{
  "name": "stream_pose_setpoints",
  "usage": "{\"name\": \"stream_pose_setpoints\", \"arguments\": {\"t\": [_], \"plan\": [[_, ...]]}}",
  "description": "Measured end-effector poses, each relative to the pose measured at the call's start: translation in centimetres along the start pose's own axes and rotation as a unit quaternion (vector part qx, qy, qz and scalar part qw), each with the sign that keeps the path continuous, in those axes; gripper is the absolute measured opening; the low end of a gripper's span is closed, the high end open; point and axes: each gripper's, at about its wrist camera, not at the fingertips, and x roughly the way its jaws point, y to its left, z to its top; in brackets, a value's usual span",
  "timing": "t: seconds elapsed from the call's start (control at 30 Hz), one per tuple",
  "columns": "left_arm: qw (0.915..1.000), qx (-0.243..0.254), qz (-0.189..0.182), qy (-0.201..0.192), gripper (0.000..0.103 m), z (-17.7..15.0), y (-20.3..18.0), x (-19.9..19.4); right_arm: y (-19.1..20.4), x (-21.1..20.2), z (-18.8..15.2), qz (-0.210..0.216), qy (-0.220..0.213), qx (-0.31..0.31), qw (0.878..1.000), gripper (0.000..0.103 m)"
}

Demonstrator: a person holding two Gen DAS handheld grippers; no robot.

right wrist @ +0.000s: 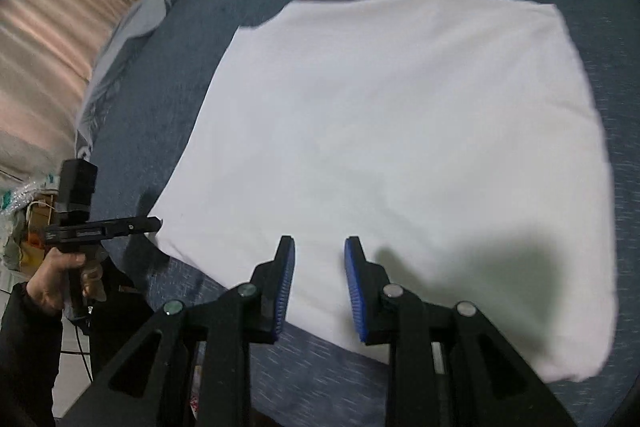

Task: Fold clothes

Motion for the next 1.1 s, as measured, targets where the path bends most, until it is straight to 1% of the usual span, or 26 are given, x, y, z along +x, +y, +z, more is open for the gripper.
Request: {"name": "stream_pose_setpoints", "arguments": {"t": [0.07,0.2,0.27,0.37,0.4,0.47,0.53,0.6,0.7,0.8,0.9,1.0,1.1], "plan": [[1.0000,0.000,-0.004,-0.001,0.043,-0.4,0.2,-0.4,1.0,1.5,0.3,-0.005,0.009,-0.001,1.000,0.019],[1.0000,0.007,-0.006,-0.001,0.043,-1.3,0.2,-1.1,1.8,3.7,0.2,-0.026,0.038,-0.006,0.999,0.017],[0.9999,0.008,-0.008,-0.002,0.043,-1.6,0.6,-1.6,2.6,4.4,-0.7,-0.036,0.056,-0.024,0.997,0.017],[0.9999,0.012,-0.006,-0.002,0.043,-0.8,0.9,-2.0,3.1,4.6,-2.2,-0.044,0.078,-0.042,0.995,0.017],[0.9999,0.013,-0.005,-0.001,0.043,-0.3,0.5,-1.7,3.2,4.6,-2.7,-0.046,0.086,-0.045,0.994,0.016],[0.9998,0.017,-0.004,0.000,0.043,-0.4,0.3,-1.6,3.2,4.7,-3.7,-0.049,0.104,-0.054,0.992,0.013],[0.9998,0.020,-0.003,0.000,0.043,-0.4,0.2,-1.7,3.1,4.6,-4.3,-0.053,0.113,-0.059,0.990,0.011],[0.9998,0.019,-0.003,-0.001,0.043,-0.3,0.1,-1.7,2.9,3.9,-3.9,-0.052,0.095,-0.052,0.993,0.010],[0.9998,0.018,-0.003,-0.001,0.043,-0.2,-0.1,-1.6,2.4,3.1,-2.3,-0.046,0.063,-0.032,0.996,0.007],[0.9998,0.020,-0.005,-0.001,0.043,-0.2,-0.3,-1.6,2.3,4.5,-1.7,-0.052,0.074,-0.029,0.995,0.007],[0.9997,0.024,-0.003,-0.001,0.043,-0.1,-0.7,-1.5,1.9,6.0,-2.5,-0.053,0.098,-0.021,0.994,0.006],[0.9992,0.039,0.006,-0.001,0.043,0.1,-1.6,-1.1,2.0,5.7,-3.8,-0.047,0.111,-0.029,0.992,0.006],[0.9992,0.040,0.002,-0.002,0.043,0.2,-1.7,-1.1,2.0,5.1,-4.4,-0.050,0.125,-0.037,0.990,0.006]]}}
